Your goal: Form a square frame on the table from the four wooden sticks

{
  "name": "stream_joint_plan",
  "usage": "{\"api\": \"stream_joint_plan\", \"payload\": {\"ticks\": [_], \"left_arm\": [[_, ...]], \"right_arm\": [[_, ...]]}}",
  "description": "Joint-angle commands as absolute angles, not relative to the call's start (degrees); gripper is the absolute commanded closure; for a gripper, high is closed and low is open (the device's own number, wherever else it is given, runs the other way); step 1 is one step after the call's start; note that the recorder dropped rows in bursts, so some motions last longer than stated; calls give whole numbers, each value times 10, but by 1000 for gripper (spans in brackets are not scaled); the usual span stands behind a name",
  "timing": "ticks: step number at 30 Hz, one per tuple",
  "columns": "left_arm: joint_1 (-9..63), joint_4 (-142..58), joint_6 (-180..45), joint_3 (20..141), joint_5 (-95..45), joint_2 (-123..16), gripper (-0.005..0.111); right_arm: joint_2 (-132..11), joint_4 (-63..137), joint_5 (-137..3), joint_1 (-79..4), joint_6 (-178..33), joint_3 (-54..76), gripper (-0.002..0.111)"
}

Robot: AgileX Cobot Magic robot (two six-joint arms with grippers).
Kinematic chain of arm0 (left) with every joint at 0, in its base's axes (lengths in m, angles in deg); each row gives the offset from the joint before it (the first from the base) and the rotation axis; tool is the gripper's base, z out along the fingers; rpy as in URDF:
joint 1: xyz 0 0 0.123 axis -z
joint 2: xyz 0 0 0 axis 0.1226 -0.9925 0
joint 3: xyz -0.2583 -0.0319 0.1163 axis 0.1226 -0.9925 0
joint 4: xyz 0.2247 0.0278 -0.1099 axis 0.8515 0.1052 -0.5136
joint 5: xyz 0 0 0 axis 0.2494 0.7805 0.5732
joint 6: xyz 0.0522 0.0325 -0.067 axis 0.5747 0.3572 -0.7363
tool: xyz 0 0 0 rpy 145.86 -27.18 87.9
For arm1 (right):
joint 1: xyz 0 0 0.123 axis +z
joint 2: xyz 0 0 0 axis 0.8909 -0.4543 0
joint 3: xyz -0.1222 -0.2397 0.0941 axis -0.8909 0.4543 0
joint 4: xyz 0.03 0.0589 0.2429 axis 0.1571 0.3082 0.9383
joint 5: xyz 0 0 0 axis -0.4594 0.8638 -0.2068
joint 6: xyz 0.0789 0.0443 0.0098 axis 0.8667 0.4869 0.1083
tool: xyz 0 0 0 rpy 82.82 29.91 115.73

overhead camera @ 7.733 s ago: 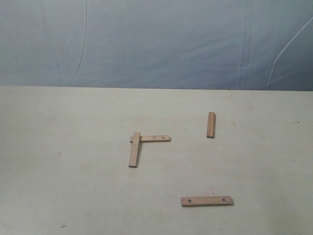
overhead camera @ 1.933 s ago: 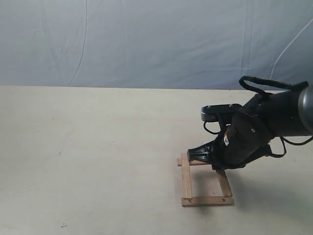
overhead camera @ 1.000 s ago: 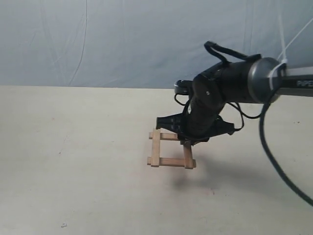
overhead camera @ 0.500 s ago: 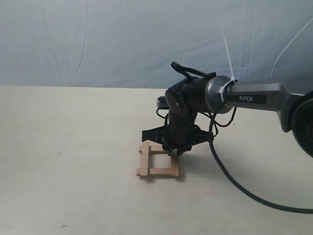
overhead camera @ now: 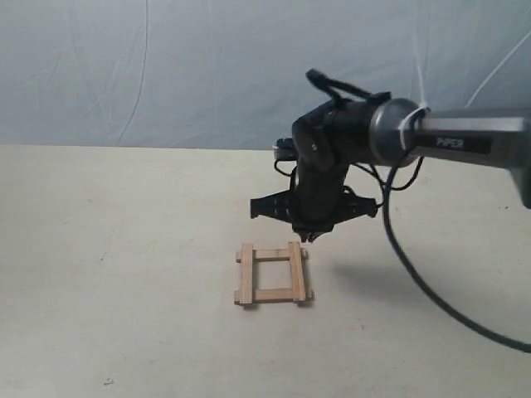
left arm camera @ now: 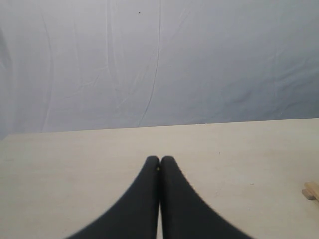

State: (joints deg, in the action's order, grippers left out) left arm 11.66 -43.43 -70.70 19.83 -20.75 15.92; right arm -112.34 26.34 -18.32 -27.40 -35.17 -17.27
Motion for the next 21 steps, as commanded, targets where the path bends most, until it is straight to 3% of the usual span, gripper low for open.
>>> {"api": "stream_joint_plan", "payload": {"ticks": [1, 7, 11, 21], "left_arm": [[121, -433, -709, 196, -208, 163, 107], [121, -433, -709, 196, -208, 163, 107], [121, -433, -709, 196, -208, 163, 107], [121, -433, -709, 196, -208, 163, 107]], "right_arm": [[-1065, 280, -133, -328, -460, -154, 109], [-894, 405, -294, -551, -655, 141, 109], [-732, 373, -459, -637, -670, 320, 109], [-401, 367, -628, -648, -670, 548, 109]]}}
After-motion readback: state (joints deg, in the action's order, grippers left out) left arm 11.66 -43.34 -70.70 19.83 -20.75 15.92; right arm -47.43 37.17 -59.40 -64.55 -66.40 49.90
